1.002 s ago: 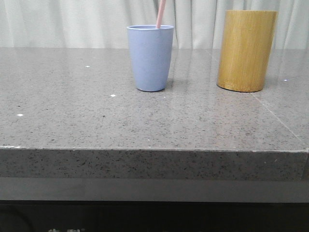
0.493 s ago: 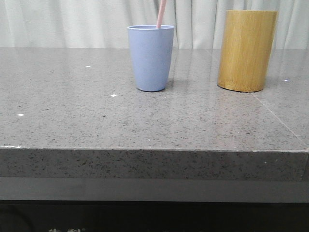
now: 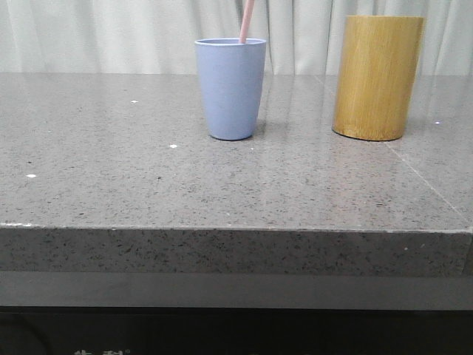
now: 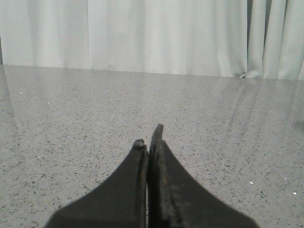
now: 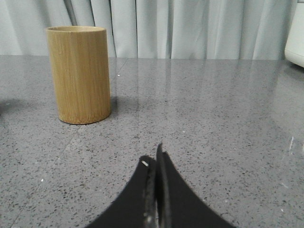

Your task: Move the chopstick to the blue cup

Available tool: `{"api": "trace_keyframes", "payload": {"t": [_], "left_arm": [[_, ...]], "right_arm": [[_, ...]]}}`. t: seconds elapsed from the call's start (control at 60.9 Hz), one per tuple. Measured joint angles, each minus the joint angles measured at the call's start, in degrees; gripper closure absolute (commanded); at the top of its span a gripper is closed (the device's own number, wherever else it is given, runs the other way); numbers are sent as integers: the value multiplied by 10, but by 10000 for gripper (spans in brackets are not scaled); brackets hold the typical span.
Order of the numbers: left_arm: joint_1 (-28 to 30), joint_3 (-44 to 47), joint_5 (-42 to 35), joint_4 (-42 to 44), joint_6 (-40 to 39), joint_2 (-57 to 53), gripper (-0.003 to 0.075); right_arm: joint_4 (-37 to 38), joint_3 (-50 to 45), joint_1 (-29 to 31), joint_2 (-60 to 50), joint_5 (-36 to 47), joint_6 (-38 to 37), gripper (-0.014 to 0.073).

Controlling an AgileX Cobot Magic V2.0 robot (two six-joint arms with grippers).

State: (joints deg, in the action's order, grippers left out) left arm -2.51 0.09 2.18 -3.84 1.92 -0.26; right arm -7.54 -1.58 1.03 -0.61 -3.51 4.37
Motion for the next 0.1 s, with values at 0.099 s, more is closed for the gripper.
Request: {"api": "trace_keyframes", "payload": {"t": [0.099], "left_arm": [[0,0,0,0,0,0,739]], "right_arm": [[0,0,0,0,0,0,662]]}}
